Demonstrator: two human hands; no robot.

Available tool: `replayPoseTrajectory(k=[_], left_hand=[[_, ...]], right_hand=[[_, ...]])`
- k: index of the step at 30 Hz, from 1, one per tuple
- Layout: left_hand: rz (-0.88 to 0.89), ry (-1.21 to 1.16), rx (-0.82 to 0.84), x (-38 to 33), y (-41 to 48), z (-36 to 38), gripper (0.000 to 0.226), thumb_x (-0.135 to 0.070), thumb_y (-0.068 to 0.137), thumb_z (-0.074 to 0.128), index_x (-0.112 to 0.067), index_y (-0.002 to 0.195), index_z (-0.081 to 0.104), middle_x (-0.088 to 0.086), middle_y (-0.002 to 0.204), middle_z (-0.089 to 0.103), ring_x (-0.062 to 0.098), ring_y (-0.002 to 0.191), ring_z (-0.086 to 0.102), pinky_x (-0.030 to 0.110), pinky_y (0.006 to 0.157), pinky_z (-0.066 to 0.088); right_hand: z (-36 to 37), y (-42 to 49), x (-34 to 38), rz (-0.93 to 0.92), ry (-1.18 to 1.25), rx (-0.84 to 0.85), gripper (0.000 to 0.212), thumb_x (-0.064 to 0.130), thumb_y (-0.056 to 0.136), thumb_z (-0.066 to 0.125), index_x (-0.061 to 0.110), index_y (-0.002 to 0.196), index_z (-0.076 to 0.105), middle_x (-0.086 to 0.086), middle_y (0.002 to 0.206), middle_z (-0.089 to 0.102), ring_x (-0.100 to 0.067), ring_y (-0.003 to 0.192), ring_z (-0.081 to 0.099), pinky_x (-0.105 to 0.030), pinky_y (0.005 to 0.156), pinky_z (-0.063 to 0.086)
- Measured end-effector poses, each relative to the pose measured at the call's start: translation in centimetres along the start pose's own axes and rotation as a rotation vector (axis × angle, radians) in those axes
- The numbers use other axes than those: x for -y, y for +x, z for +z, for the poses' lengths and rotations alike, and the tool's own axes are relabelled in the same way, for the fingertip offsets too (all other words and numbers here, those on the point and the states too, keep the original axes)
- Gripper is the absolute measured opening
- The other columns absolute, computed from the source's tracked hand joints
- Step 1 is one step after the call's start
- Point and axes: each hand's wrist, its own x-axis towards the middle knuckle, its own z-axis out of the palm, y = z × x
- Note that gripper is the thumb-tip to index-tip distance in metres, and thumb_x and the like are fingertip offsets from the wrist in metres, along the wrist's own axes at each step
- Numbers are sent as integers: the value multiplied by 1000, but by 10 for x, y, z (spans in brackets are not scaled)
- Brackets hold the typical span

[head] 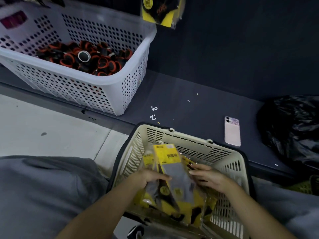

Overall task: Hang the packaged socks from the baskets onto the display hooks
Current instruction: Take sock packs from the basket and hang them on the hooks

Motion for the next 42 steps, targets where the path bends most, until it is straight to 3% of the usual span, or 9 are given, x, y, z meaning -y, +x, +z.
replayPoseTrajectory(k=[5, 8, 11, 14, 18, 22, 29, 34, 42], left_hand=[[165, 280, 35, -30, -35, -13, 68, -28, 58, 91, -23, 118, 58, -3, 126, 62, 5, 102, 58, 17, 76, 50], [352, 316, 19, -67, -66, -24, 94, -30, 56, 91, -16, 137, 47, 3, 134, 57, 21, 125, 51, 40, 108, 39], [654, 301, 5, -109, -103, -27, 67, -19, 59, 89, -16, 121, 62, 3, 119, 68, 22, 114, 62, 45, 105, 43], [885, 279, -32, -150, -144, -27, 57, -11, 65, 86, -22, 116, 64, -7, 112, 71, 9, 105, 66, 27, 92, 52], [1107, 322, -225, -199, -204, -42, 30, -44, 75, 70, -26, 99, 67, -12, 100, 73, 4, 93, 68, 19, 82, 49], [1335, 335, -419, -227, -251, -76, 26, -43, 90, 50, -24, 91, 68, -17, 77, 69, -6, 73, 63, 7, 72, 42], [1577, 192, -766, -237, -297, -150, 53, -58, 85, 52, -5, 83, 56, -5, 84, 41, 11, 76, 42, 29, 70, 33], [1640, 16, -1084, -229, -318, -175, 54, -52, 87, 52, -9, 61, 31, -8, 51, 26, 3, 45, 27, 12, 45, 26], [1649, -79, -1108, -230, -324, -180, 48, -45, 88, 55, -22, 58, 25, -8, 41, 19, 3, 34, 19, 9, 36, 20]], right_hand=[[19, -26, 31, -269, 15, -101, 29, 22, 83, 71, 6, 106, 65, -7, 98, 70, -13, 79, 65, -20, 65, 52], [29, -50, 63, -510, 91, -228, 26, 30, 76, 75, 7, 85, 67, -3, 82, 69, -7, 65, 62, -14, 58, 48], [35, -82, 109, -732, 127, -317, 41, 42, 68, 75, 6, 85, 66, -4, 81, 67, -9, 71, 61, -20, 60, 49], [44, -113, 159, -917, 162, -299, 39, 47, 64, 75, 14, 78, 60, -10, 80, 60, -17, 74, 55, -30, 61, 43], [53, -141, 218, -1094, 197, -241, 24, 31, 79, 72, 11, 89, 64, -12, 88, 71, -16, 82, 66, -31, 73, 53], [65, -155, 258, -1177, 238, -125, 13, 21, 88, 63, 22, 100, 68, 1, 99, 75, -11, 89, 71, -17, 66, 54], [88, -171, 319, -1264, 263, -162, 19, 28, 93, 55, 21, 104, 68, 2, 101, 75, -12, 91, 72, -26, 73, 58], [105, -177, 362, -1321, 237, -206, 18, 27, 94, 54, 18, 100, 68, 2, 93, 76, -13, 86, 73, -25, 69, 56], [129, -163, 395, -1282, 214, -257, 16, 25, 94, 57, 13, 97, 67, -1, 90, 76, -17, 87, 72, -30, 74, 57]])
